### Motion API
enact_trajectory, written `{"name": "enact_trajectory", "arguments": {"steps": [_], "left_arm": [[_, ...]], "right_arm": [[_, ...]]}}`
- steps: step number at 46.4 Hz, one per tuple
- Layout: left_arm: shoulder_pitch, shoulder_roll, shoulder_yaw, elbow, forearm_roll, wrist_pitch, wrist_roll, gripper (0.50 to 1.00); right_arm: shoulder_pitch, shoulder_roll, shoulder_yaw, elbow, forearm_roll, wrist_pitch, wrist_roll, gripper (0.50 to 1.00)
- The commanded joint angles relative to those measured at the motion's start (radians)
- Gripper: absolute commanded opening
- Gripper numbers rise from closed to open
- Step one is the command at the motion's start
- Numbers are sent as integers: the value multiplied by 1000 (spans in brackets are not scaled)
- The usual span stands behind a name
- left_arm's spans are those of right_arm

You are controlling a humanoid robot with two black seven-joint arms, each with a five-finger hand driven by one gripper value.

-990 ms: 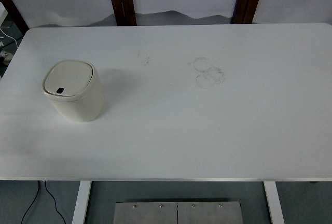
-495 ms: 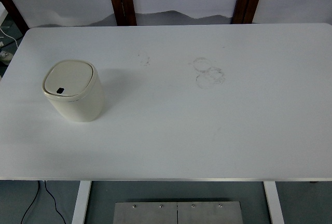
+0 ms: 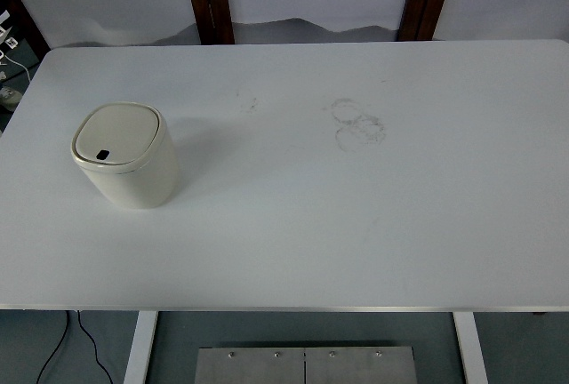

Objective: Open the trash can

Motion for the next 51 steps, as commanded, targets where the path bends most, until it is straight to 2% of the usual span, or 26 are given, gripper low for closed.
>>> {"name": "enact_trajectory", "arguments": {"steps": [1,7,8,21,30,38,51], "left_arm": [[-58,0,2,-40,83,33,30,1000],[-121,10,11,-89,177,41,72,1000],[-162,32,40,-117,213,40,96,1000],[-440,59,400,-204,296,17,181,1000],[-627,64,654,-264,376,-26,187,1000],[-771,66,790,-293,411,-78,193,1000],[-1014,75,1072,-428,413,-83,215,1000]], "right_arm": [[0,0,0,0,0,0,0,995],[0,0,0,0,0,0,0,995],[0,0,0,0,0,0,0,995],[1,0,0,-2,0,0,0,995],[3,0,0,0,0,0,0,995],[3,0,0,0,0,0,0,995],[3,0,0,0,1,0,0,995]]}}
